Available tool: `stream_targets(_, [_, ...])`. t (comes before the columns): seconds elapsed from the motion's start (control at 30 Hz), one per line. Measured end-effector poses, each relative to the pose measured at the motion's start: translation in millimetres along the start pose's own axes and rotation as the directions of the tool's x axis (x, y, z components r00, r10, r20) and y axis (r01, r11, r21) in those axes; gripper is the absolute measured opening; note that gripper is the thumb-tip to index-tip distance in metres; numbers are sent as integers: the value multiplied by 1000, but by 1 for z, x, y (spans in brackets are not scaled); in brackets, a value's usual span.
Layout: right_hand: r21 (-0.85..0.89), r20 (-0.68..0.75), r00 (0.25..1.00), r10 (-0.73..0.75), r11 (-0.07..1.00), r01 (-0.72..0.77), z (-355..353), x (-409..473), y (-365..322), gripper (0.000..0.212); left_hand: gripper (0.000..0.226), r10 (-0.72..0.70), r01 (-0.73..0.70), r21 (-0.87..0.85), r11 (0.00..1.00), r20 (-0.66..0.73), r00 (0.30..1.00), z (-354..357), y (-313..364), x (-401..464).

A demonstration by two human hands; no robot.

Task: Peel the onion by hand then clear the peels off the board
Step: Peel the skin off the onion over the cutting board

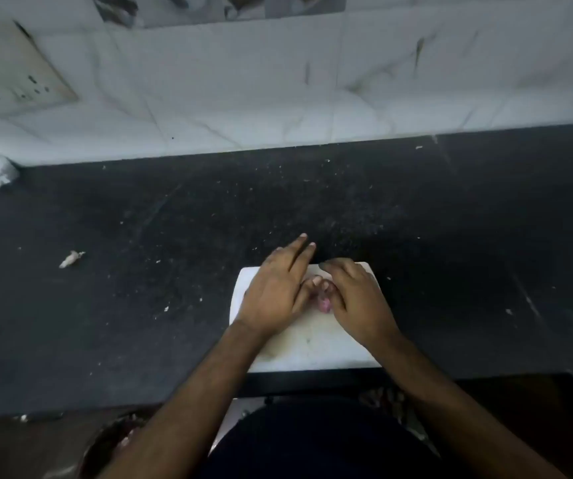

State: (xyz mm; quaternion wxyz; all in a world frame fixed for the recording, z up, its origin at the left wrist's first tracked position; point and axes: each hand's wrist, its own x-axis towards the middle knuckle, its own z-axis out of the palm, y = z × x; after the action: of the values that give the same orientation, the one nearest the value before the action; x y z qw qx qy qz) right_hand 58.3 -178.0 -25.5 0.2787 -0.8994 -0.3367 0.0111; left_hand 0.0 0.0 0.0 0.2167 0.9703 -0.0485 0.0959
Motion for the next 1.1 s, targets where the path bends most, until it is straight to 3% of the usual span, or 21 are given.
stream_targets(0.13, [5,48,993,107,994,-107,19,-12,1,46,65,-89,98,-117,988,84,993,13,2,-14])
stream_targets(0.2, [43,47,990,131,990,-133,24,-12,3,45,67,-148,175,-256,951,123,981,17,5,-18])
stream_targets(0.33, [243,33,972,232,942,-233,29,-8,10,24,71,-284,331,-528,782,170,944,32,4,-21])
stream_targets(0.47, [593,21,896,444,715,-369,35,-2,-2,12,93,-304,394,-588,707,251,919,50,0,-25])
stream_targets(0.57, [621,-10,903,430,711,-331,38,-2,1,12,94,-372,424,-721,548,244,895,57,-2,-19])
stream_targets(0.7, [650,-27,916,401,703,-289,36,-5,12,13,62,-343,347,-658,668,141,929,66,-9,-12])
stream_targets(0.8, [640,-71,929,364,731,-238,38,-7,13,13,53,-378,317,-665,676,56,924,71,-1,-13])
stream_targets(0.97, [603,-177,929,326,782,-159,42,-10,13,12,44,-283,213,-551,807,-43,958,80,-1,-18])
stream_targets(1.1, [556,-269,912,311,823,-117,41,-9,14,6,47,-239,168,-536,828,-66,969,82,-2,-16])
